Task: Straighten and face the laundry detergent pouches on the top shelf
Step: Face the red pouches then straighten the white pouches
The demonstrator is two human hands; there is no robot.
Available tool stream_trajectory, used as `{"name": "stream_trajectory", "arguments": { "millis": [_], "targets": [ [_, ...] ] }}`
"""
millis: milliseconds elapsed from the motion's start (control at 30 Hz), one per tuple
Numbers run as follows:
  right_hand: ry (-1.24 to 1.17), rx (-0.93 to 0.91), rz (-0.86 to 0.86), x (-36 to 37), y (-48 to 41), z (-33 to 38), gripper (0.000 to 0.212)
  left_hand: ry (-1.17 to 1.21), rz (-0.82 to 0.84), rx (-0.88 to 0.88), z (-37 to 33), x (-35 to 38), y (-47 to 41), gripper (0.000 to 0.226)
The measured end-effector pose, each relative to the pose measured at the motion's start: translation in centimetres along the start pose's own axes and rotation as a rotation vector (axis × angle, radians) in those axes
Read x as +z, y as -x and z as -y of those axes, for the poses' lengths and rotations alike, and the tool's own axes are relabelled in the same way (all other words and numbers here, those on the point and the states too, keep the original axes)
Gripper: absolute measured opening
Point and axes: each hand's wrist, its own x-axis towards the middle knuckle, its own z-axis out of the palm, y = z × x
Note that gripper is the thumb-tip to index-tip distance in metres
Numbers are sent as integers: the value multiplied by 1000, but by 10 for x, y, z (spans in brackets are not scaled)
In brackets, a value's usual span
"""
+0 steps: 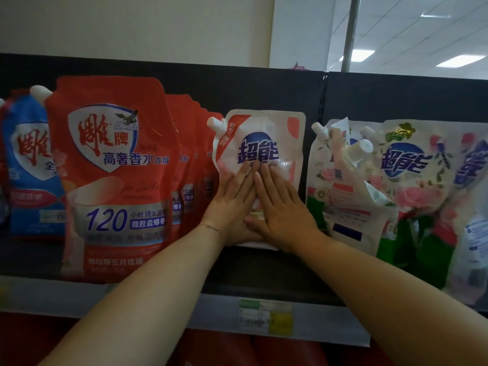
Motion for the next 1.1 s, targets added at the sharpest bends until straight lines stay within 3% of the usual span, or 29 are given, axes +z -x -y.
{"name": "stream_trajectory", "arguments": {
  "millis": [333, 733, 933, 1033, 1100],
  "targets": [
    [-36, 37, -46, 31, -19, -7, 79, 70, 40, 5, 13, 28, -15, 113],
    [-107, 10, 110, -19, -10, -2, 76, 87, 223, -58, 2, -10, -16, 117],
    [-67, -141, 16, -79, 30, 21, 37, 120, 139, -108, -15, -42, 9, 112],
    [-15, -155, -83, -93, 58, 22, 28, 198, 81, -151, -32, -57, 18, 102],
    [-46, -110, -106, -102, 73, 17, 27, 278, -8, -68, -43, -70, 21, 87]
  ]
}}
